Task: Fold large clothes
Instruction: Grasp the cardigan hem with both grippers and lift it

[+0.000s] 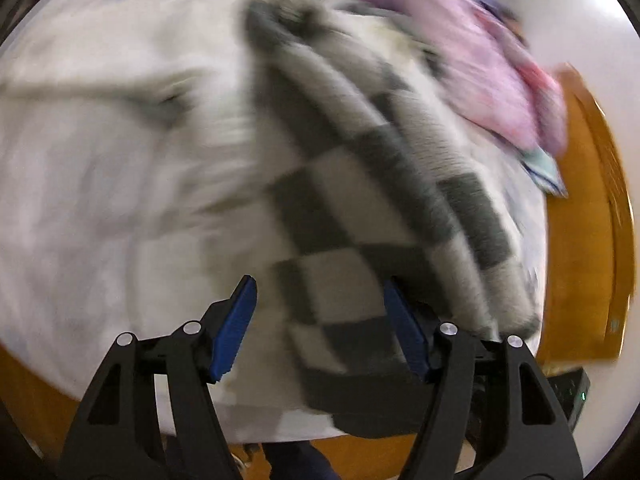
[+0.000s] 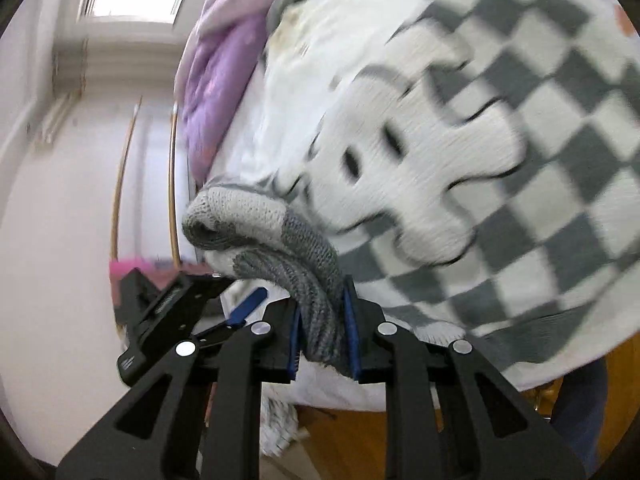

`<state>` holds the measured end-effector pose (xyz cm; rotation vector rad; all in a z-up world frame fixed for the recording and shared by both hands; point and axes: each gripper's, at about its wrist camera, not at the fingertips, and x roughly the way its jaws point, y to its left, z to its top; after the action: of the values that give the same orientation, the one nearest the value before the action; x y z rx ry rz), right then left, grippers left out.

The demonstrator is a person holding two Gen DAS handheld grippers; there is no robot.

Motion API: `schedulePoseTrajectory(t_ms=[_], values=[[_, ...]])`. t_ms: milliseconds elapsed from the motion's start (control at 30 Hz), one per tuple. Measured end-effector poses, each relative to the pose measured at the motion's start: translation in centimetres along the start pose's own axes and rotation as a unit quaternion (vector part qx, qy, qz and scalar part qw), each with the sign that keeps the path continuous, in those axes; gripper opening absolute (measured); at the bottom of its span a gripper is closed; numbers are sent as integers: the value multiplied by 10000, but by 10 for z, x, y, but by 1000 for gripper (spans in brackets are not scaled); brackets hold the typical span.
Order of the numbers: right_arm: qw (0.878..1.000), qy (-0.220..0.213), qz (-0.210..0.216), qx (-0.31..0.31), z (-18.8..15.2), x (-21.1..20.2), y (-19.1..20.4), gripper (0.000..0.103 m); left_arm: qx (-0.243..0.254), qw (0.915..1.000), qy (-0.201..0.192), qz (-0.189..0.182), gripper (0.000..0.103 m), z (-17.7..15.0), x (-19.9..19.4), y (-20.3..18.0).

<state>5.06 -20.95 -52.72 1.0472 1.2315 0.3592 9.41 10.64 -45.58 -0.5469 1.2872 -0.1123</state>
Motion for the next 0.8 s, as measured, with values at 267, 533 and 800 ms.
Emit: schedulePoseTrajectory(t_ms=[267,533,800], values=[[9904,-923,64,1028,19,-84,-76,16,266,9961,-1,-838,71,-15,14,-79],[9743,-1174,-455,1868,20,-124,-163,7,420,9970,642,111,72,-31,81,-87],[9914,-655,-738,863,52,-115,-135,21,562,9922,887,668,71,-31,120,-81]])
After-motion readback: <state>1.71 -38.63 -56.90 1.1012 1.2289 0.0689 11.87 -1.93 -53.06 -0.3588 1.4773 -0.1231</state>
